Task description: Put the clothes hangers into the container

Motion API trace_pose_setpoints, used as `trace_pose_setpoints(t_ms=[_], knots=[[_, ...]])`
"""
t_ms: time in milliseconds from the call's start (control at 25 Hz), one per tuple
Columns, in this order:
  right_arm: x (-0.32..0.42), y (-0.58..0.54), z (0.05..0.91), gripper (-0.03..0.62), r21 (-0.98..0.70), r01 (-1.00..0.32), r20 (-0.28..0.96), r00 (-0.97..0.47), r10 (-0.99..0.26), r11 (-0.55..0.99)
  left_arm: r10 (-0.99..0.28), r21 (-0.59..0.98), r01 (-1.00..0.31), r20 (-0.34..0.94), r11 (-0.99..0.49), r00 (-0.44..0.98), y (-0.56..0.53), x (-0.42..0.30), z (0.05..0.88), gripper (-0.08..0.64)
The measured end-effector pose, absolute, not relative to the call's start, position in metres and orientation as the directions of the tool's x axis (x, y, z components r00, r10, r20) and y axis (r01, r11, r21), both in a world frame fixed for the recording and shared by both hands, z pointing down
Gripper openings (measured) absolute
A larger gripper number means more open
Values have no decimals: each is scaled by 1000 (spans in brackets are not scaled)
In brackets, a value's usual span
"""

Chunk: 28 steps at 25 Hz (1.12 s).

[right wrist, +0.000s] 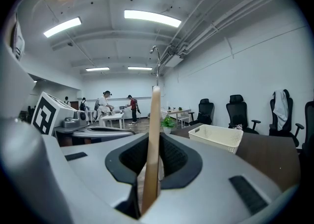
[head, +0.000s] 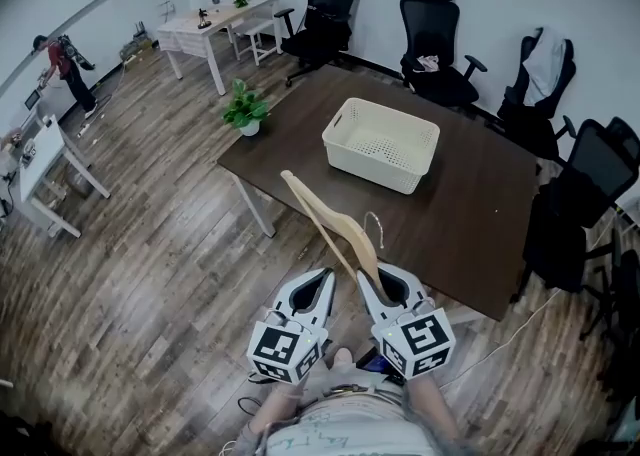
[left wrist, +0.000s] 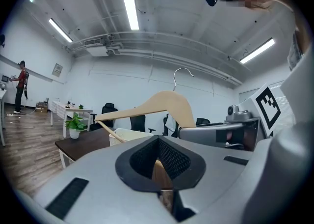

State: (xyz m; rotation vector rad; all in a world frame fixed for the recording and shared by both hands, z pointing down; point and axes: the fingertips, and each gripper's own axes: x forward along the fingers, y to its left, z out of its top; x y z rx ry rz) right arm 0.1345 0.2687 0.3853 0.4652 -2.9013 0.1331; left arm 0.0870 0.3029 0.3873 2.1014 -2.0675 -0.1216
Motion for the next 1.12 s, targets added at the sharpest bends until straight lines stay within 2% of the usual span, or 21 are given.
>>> trace_pose_setpoints(t_ms=[240,680,1120], knots=[[136,249,388,60,-62,-373,216,-910,-352,926,-995,201,-978,74,-52,68,278,83,390,11],[117,205,390,60,-68,-487,225,-858,-462,871,-968,190,-957,74,-221,238,217,69,387,11],[79,164,399,60,-73,-548,240,-821,-519,833,-953,201,-941,82,-271,292,175,25,394,11]])
